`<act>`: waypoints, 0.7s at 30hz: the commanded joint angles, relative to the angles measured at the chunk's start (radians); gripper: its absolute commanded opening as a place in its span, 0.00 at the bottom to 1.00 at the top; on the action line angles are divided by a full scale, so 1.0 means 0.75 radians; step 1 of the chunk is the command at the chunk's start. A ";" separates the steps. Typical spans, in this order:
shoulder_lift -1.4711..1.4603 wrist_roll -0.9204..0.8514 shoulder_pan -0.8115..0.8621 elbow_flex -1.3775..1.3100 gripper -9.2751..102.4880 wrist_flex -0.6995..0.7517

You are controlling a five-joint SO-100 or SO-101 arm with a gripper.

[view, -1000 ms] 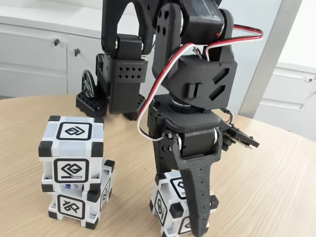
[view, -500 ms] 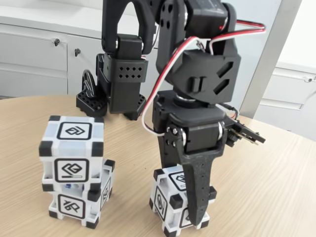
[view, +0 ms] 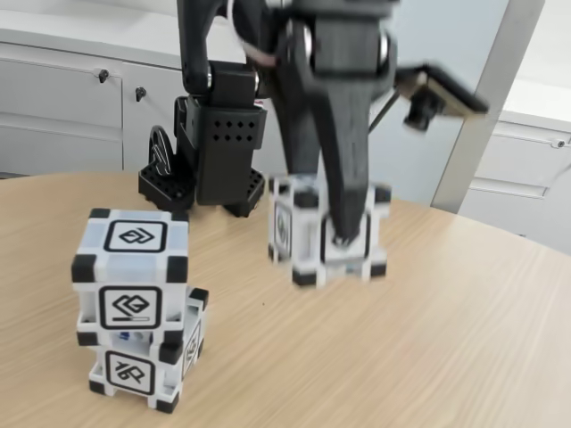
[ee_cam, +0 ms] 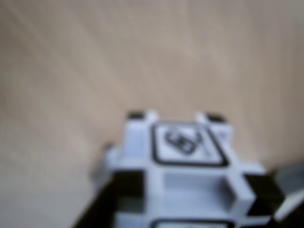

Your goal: Stack cubes from left to right.

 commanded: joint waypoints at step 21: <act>-0.497 -0.198 0.425 -0.961 0.29 0.485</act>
